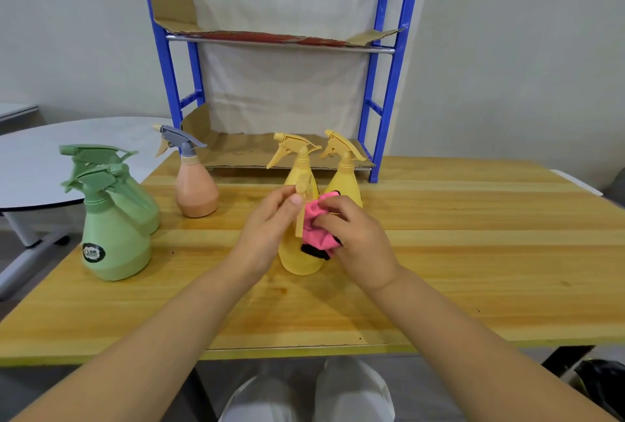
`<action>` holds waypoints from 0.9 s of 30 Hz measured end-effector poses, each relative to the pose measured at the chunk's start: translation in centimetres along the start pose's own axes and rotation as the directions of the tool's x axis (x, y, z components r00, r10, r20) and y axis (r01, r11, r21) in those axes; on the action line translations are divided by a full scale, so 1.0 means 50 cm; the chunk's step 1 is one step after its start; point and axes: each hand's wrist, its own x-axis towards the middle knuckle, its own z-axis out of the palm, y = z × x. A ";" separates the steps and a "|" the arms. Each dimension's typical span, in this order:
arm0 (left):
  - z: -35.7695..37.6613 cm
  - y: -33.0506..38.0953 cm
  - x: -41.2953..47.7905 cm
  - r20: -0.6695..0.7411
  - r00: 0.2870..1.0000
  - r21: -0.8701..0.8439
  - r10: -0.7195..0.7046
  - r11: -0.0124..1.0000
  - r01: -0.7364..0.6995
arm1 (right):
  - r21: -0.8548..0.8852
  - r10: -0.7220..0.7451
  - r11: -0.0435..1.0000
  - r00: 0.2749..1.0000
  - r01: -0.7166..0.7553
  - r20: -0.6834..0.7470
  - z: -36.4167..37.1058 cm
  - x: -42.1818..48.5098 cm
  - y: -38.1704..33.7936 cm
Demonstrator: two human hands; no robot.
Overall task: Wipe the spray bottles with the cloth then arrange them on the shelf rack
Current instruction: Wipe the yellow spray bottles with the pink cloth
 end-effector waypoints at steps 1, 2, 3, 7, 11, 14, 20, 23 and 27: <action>-0.002 0.003 0.002 0.003 1.000 0.048 -0.012 0.999 0.012 | 0.013 0.014 1.000 1.000 -0.014 -0.001 0.003 -0.007 0.001; -0.002 0.005 0.004 0.004 1.000 0.103 -0.009 0.995 0.009 | 0.032 0.031 0.999 1.000 -0.031 -0.002 0.005 -0.015 0.002; -0.001 0.009 0.004 0.002 1.000 0.152 -0.003 0.988 0.002 | 0.049 0.049 0.998 0.999 -0.049 0.002 0.005 -0.023 0.003; 0.000 0.015 0.008 0.004 0.998 0.099 -0.056 0.994 0.055 | 0.059 0.090 0.993 0.984 -0.100 0.150 0.002 -0.061 0.009; -0.008 0.023 0.013 0.040 0.994 0.026 -0.100 0.995 0.099 | 0.034 0.088 0.993 0.918 -0.110 0.385 -0.012 -0.075 0.018; -0.021 0.029 0.026 0.027 0.991 0.060 -0.131 0.990 0.129 | 0.016 0.063 0.997 0.926 -0.075 0.372 -0.031 -0.063 0.019; -0.030 0.024 0.038 0.014 0.987 0.051 -0.161 0.986 0.160 | 0.045 0.081 0.995 0.995 -0.083 0.063 -0.049 -0.011 0.003; -0.030 0.024 0.042 0.020 0.986 0.051 -0.164 0.985 0.163 | 0.076 0.102 0.991 0.993 -0.106 0.058 -0.026 -0.001 -0.001; -0.037 0.021 0.043 0.028 0.986 0.019 -0.162 0.987 0.162 | 0.160 0.229 0.958 0.971 -0.237 0.065 -0.006 -0.029 0.007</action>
